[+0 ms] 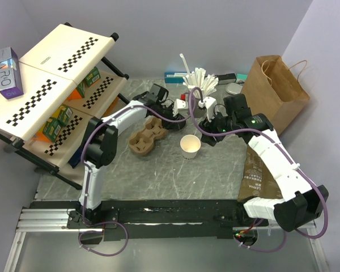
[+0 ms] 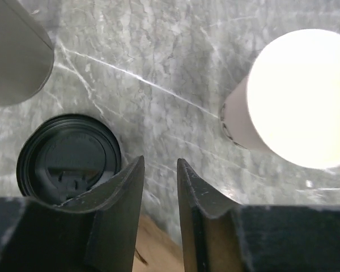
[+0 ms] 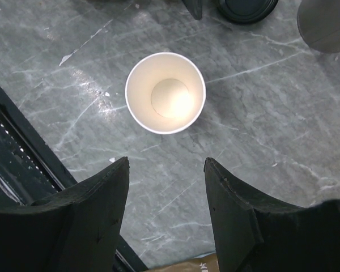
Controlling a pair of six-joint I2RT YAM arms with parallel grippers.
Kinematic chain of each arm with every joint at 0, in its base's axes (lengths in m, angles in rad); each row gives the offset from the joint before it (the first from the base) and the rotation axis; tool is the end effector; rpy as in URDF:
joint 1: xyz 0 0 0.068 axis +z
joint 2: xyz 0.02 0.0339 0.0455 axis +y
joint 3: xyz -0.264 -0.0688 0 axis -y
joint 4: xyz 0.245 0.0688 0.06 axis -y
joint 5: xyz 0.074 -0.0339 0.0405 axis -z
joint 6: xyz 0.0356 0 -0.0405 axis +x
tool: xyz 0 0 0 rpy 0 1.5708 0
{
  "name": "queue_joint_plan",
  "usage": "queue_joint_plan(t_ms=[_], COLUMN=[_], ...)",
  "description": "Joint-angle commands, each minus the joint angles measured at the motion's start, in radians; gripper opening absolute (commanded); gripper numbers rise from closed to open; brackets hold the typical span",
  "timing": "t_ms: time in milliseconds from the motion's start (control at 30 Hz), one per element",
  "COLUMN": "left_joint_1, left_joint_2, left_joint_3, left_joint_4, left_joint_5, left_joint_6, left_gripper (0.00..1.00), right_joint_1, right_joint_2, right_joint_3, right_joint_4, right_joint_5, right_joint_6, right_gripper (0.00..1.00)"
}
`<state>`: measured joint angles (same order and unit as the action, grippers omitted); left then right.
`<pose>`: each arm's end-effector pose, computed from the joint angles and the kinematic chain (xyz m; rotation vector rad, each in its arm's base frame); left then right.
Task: Pack the takeout coffee
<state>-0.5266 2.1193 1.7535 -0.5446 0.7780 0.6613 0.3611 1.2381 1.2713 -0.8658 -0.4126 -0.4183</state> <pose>0.3928 -0.2572 0.2287 1.5527 1.7228 -0.8863 0.2273 0.1011 0.3523 -1.0711 2.1061 0.4666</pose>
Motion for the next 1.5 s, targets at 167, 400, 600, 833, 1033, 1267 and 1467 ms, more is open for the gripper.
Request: queue_joint_plan(t_ms=[167, 400, 600, 833, 1033, 1267, 1467], left_joint_1=[-0.004, -0.006, -0.019, -0.035, -0.041, -0.042, -0.042], left_joint_2=[0.126, 0.172, 0.171, 0.159, 0.151, 0.153, 0.134], left_joint_3=[0.155, 0.213, 0.193, 0.155, 0.127, 0.133, 0.133], left_joint_4=[-0.047, -0.176, -0.184, -0.169, -0.12, -0.11, -0.118], left_joint_5=[-0.1, -0.161, -0.186, -0.213, -0.25, -0.266, -0.256], left_joint_6=[0.162, 0.316, 0.359, 0.371, 0.363, 0.363, 0.357], left_gripper=[0.35, 0.34, 0.32, 0.28, 0.2, 0.09, 0.01], right_joint_1=[-0.005, -0.013, -0.013, -0.011, -0.013, -0.014, -0.016], right_joint_2=[-0.043, -0.048, -0.029, -0.023, -0.026, -0.028, -0.034], right_joint_3=[0.023, 0.011, 0.026, 0.025, 0.017, 0.013, 0.002], right_joint_4=[-0.038, -0.042, -0.042, -0.041, -0.036, -0.033, -0.022], right_joint_5=[-0.006, -0.015, -0.015, -0.012, -0.011, -0.005, 0.0], right_joint_6=[-0.011, -0.001, -0.004, -0.004, 0.004, 0.007, 0.015], right_gripper=[0.63, 0.63, 0.63, 0.63, 0.63, 0.63, 0.63])
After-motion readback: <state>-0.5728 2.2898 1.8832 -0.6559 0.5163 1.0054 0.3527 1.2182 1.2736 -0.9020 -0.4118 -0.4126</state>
